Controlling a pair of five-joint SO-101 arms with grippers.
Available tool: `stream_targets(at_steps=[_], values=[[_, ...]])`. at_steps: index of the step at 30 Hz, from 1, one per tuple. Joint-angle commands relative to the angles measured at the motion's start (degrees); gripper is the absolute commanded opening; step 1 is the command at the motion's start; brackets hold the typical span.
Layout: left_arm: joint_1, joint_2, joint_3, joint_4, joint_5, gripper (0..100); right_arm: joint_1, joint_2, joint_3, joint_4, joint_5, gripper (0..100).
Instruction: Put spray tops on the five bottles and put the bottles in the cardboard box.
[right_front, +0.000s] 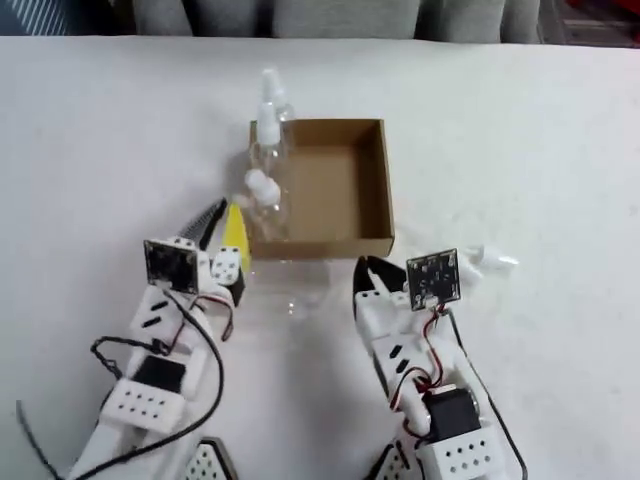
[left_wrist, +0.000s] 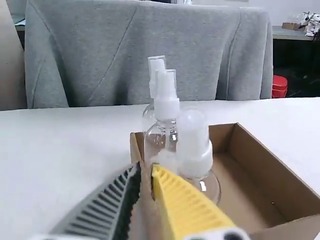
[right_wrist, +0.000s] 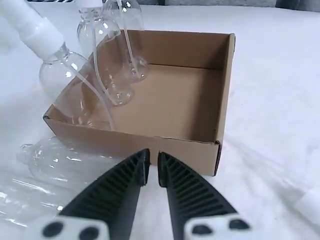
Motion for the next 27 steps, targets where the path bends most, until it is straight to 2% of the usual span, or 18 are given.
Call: stream_targets(at_steps=[1,10,14,24,27], values=[[-3.6,-11.9,0.0,16.5,-0.6,4,0.5,0.3,0.4,0.5,0.4,1.5],[-10.4,-32.0,0.1,46.5,-1.2,2,0.5,0.3,0.4,2.0,0.4,1.5],[-11.0,-38.3,0.8,56.4,-9.1,2,0.5,0.3,0.4,2.8,0.5,1.5],[-11.0,-38.5,0.6,62.5,-27.1,2,0.7,0.3,0.4,3.6,0.5,1.5],[-10.6,-38.5,-1.1,67.7,-32.6,2,4.1,0.3,0.4,3.6,0.7,1.5]])
